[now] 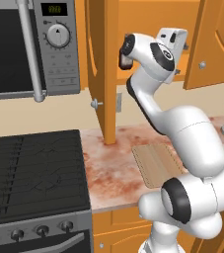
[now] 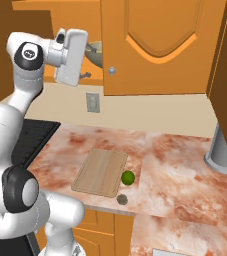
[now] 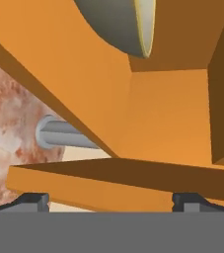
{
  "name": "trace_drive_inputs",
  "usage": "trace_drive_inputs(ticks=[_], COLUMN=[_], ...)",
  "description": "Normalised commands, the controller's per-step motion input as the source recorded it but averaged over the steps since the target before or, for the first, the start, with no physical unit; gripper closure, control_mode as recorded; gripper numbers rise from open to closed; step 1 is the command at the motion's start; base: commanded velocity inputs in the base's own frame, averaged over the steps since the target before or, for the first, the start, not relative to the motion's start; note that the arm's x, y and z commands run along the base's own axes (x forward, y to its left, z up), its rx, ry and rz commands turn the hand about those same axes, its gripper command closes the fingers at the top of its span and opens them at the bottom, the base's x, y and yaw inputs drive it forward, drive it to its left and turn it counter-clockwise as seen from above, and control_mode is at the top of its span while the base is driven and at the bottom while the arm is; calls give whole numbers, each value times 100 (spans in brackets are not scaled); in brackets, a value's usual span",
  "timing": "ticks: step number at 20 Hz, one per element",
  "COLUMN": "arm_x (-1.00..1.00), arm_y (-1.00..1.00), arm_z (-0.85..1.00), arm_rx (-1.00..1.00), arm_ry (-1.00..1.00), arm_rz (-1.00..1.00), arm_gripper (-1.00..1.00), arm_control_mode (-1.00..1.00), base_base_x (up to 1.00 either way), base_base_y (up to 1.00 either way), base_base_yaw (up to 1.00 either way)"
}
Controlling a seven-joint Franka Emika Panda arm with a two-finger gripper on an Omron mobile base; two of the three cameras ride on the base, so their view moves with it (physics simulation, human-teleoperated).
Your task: Open the cabinet. Place the bowl and condiment on the counter. Then place the lime and garlic on the cutting board.
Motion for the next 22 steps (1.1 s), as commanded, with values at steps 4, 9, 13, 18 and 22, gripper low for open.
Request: trace_drive_inputs(ticks=[4,9,13,18,22], arm_x=[0,0,0,0,-13], arm_y=[-15,-22,-24,-23,-42], arm_z=[0,0,0,0,8], arm_rx=[-8,-6,-6,-6,-6], arm_ry=[4,5,7,6,6], arm_rz=[0,0,0,0,0], arm_gripper=[-100,-100,-100,-100,-100], arm_control_mode=[-100,-100,-100,-100,-100], base_base_x=[0,0,0,0,0], base_base_y=[0,0,0,0,0], base_base_yaw=[0,0,0,0,0])
